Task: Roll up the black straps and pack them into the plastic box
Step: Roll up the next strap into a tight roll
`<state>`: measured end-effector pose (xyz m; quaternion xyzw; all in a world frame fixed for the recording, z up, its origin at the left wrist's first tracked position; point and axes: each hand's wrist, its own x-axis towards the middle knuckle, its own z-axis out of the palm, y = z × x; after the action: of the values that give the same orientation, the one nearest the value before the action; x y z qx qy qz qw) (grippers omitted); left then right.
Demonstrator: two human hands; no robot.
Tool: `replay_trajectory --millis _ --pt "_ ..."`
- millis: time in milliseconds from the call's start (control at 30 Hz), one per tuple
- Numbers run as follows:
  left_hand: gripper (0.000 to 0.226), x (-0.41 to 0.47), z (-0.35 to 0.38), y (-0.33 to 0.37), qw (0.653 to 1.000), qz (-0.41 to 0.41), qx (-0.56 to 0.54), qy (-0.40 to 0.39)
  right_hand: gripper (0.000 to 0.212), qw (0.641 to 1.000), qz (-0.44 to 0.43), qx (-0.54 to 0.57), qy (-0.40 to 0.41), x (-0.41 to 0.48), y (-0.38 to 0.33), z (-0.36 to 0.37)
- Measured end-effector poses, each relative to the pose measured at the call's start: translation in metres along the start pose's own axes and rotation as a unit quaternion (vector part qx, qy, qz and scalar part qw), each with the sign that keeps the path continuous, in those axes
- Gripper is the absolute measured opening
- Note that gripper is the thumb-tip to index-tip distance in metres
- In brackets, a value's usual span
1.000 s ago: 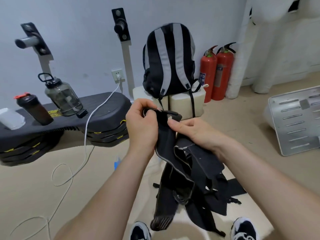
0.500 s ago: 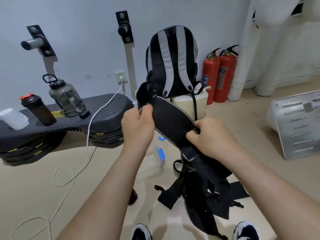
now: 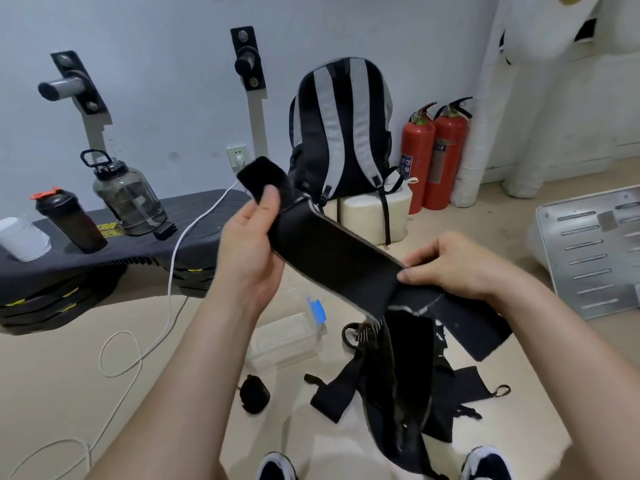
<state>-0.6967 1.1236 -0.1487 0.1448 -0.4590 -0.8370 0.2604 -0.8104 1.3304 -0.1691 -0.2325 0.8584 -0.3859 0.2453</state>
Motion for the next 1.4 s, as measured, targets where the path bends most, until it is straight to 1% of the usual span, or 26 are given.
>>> replay_trajectory --millis 67,133,167,233,267,333,400,533,633,700,733,800,867,900,967,1033,1100,1133,1167,1200,1233,1267,1300,1333,1367,1400 --pt "0.019 0.001 -0.006 0.006 0.997 -0.032 -0.066 -0.006 0.025 0.991 -0.014 0.086 0.103 0.002 0.002 -0.005" --pt "0.014 -0.003 -0.010 0.008 0.994 -0.104 -0.041 0.003 0.047 0.953 -0.051 0.263 0.144 0.004 0.003 -0.011" --pt "0.014 -0.005 -0.009 0.008 0.990 -0.143 0.016 -0.003 0.054 0.926 -0.076 0.343 0.141 0.004 0.001 -0.013" --pt "0.024 -0.014 -0.001 0.003 0.964 -0.209 0.154 -0.065 0.061 0.882 -0.110 0.441 0.128 0.003 -0.003 -0.014" --pt "0.033 -0.019 0.004 0.000 0.945 -0.229 0.213 -0.099 0.064 0.868 -0.116 0.468 0.118 0.001 -0.005 -0.014" --pt "0.052 -0.023 0.013 -0.012 0.924 -0.237 0.274 -0.124 0.068 0.864 -0.119 0.484 0.074 -0.003 -0.009 -0.012" --pt "0.054 -0.024 0.020 -0.024 0.931 -0.239 0.257 -0.105 0.073 0.882 -0.135 0.452 0.010 -0.007 -0.011 -0.007" --pt "0.038 -0.020 0.027 -0.032 0.953 -0.274 0.115 -0.063 0.080 0.932 -0.162 0.315 -0.083 -0.010 -0.009 0.010" --pt "0.031 -0.016 0.026 -0.034 0.960 -0.250 0.121 -0.029 0.079 0.939 -0.138 0.299 -0.100 -0.008 -0.007 0.014" --pt "0.032 -0.012 0.025 -0.030 0.970 -0.219 0.106 0.006 0.078 0.941 -0.113 0.283 -0.149 -0.009 -0.003 0.010" --pt "0.032 -0.009 0.022 -0.027 0.974 -0.207 0.092 0.020 0.072 0.942 -0.102 0.261 -0.186 -0.009 -0.002 0.008" --pt "0.028 -0.004 0.014 -0.022 0.981 -0.176 0.068 0.042 0.039 0.945 -0.104 0.193 -0.241 -0.010 0.004 0.002" --pt "0.024 -0.002 0.007 -0.019 0.985 -0.151 0.064 0.055 0.009 0.953 -0.115 0.116 -0.254 -0.009 0.010 -0.005" --pt "0.024 -0.002 0.006 -0.018 0.986 -0.143 0.065 0.053 0.003 0.954 -0.105 0.095 -0.265 -0.009 0.011 -0.008" --pt "0.026 -0.008 0.011 -0.017 0.988 -0.139 0.055 0.038 0.011 0.952 -0.057 0.033 -0.299 -0.007 0.014 -0.011" --pt "0.031 -0.011 0.012 -0.018 0.988 -0.139 0.064 0.006 0.012 0.942 -0.020 -0.122 -0.312 -0.005 0.019 -0.008" --pt "0.033 -0.013 0.012 -0.016 0.983 -0.136 0.112 -0.048 0.013 0.926 0.011 -0.267 -0.268 -0.005 0.023 -0.008" --pt "0.032 -0.013 0.011 -0.015 0.979 -0.128 0.136 -0.081 0.021 0.941 0.014 -0.245 -0.233 -0.004 0.023 -0.008" --pt "0.031 -0.015 0.010 -0.015 0.972 -0.125 0.157 -0.121 0.027 0.970 0.005 -0.131 -0.204 -0.002 0.024 -0.010" --pt "0.029 -0.015 0.008 -0.016 0.962 -0.130 0.175 -0.165 0.024 0.983 0.008 0.053 -0.177 -0.001 0.023 -0.009" --pt "0.024 -0.015 0.006 -0.018 0.947 -0.137 0.202 -0.210 0.023 0.954 0.024 0.237 -0.183 -0.002 0.017 -0.005" --pt "0.019 -0.015 0.004 -0.022 0.926 -0.143 0.237 -0.255 0.037 0.902 0.033 0.372 -0.216 0.001 0.014 0.000" --pt "0.023 -0.016 0.002 -0.026 0.901 -0.153 0.283 -0.289 0.058 0.861 0.042 0.443 -0.246 0.005 0.012 0.009" --pt "0.034 -0.015 -0.001 -0.033 0.867 -0.161 0.344 -0.323 0.074 0.844 0.052 0.469 -0.257 0.006 0.009 0.018" --pt "0.040 -0.016 -0.001 -0.036 0.826 -0.176 0.397 -0.358 0.079 0.836 0.059 0.486 -0.247 0.010 0.008 0.027" --pt "0.035 -0.018 -0.002 -0.041 0.795 -0.192 0.428 -0.386 0.073 0.834 0.060 0.504 -0.216 0.012 0.005 0.031"
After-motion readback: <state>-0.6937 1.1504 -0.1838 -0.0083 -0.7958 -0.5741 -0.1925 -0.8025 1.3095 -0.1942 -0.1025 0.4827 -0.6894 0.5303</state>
